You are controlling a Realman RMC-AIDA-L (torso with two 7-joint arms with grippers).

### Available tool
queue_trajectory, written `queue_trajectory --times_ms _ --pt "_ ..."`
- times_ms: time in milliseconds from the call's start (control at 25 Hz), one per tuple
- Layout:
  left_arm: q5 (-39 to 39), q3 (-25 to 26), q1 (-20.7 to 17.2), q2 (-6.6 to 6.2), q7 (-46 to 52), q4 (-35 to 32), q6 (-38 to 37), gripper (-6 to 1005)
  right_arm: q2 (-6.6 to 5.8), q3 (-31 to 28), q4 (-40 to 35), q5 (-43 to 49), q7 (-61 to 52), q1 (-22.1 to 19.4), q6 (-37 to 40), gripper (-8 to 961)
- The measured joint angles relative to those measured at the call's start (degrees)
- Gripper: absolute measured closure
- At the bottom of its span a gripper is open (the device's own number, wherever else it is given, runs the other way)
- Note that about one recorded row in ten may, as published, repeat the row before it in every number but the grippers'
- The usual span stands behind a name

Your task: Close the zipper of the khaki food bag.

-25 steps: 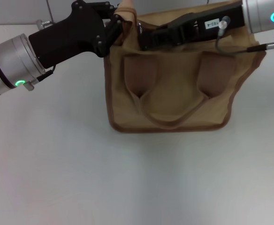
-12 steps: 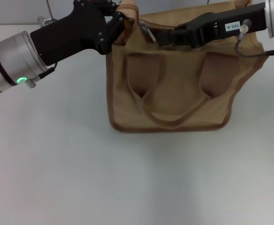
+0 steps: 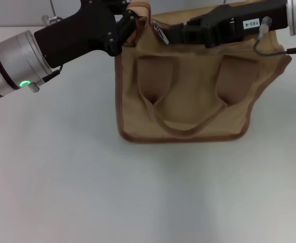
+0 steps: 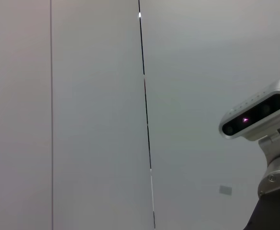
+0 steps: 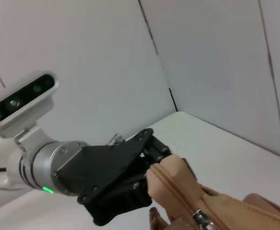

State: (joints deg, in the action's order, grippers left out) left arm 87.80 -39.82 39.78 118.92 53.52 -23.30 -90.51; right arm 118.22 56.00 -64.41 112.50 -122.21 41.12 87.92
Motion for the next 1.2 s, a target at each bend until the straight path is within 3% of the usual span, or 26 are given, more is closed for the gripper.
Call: queue_trajectory --times_ms 280,400,840,1200 --pt "0.0 0.0 0.0 0.06 0.0 -0.1 0.0 964 0.69 0.5 -0.3 0.0 4.5 -0.1 -1.9 801" --pt "0.0 0.0 0.0 0.08 0.0 -0.1 0.0 964 0.69 0.8 -0.2 0.0 5.3 -0.1 -2.4 678" --pt "0.0 0.0 0.0 0.08 0.0 0.0 -0.3 964 0.81 6.4 0.0 0.0 6.4 0.3 -5.1 684" --pt "0.0 0.0 0.1 0.08 0.0 0.0 -0.4 964 0.87 6.6 -0.5 0.0 5.9 0.1 -4.6 692"
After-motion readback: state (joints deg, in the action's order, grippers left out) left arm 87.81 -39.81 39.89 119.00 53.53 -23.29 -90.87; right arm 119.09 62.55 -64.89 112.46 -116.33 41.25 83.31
